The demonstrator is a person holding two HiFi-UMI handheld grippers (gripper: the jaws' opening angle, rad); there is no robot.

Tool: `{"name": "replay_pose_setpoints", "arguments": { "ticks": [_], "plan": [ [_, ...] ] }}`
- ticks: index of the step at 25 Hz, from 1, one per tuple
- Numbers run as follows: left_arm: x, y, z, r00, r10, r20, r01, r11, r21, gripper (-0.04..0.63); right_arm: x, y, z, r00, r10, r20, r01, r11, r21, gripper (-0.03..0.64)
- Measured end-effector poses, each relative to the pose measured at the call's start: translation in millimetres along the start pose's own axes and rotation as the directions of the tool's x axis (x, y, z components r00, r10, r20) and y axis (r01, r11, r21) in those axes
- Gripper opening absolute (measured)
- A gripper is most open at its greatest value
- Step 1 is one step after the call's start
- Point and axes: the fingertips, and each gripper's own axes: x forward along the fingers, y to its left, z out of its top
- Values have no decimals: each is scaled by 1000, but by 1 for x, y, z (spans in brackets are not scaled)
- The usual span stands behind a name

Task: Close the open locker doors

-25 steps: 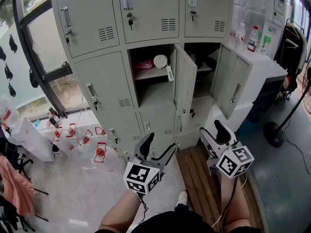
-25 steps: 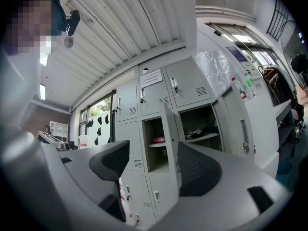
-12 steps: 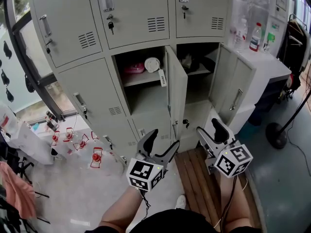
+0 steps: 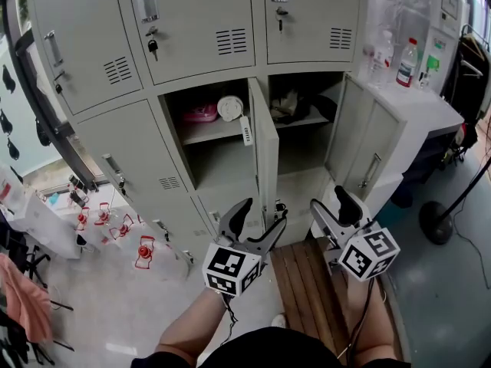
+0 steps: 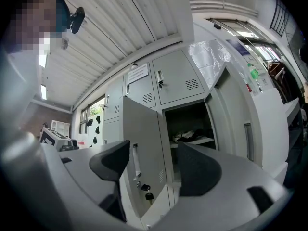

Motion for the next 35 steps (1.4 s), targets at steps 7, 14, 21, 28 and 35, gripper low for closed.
{"name": "replay_pose_setpoints", "arguments": {
  "ticks": [7, 14, 21, 28, 35],
  "plan": [
    [28, 6, 0, 999, 43, -1, -43, 999, 2, 356, 13, -27, 3, 1000, 30, -1, -30, 1000, 6, 308],
    [42, 18, -6, 995, 99, -10, -99, 995, -5, 356, 29, -39, -2, 998, 65, -14, -65, 998, 19, 307],
    [50, 31, -7, 992, 129, -12, -129, 992, -18, 305, 40, -45, -6, 997, 80, -22, -79, 996, 39, 304],
    [52, 28, -7, 998, 66, -11, -66, 998, -5, 203, 56, -49, -4, 997, 82, 4, -83, 995, 61, 292],
    [37, 42, -6, 997, 78, -3, -78, 997, 5, 153, 79, -34, -13, 993, 115, -3, -115, 991, 76, 288]
  ]
}}
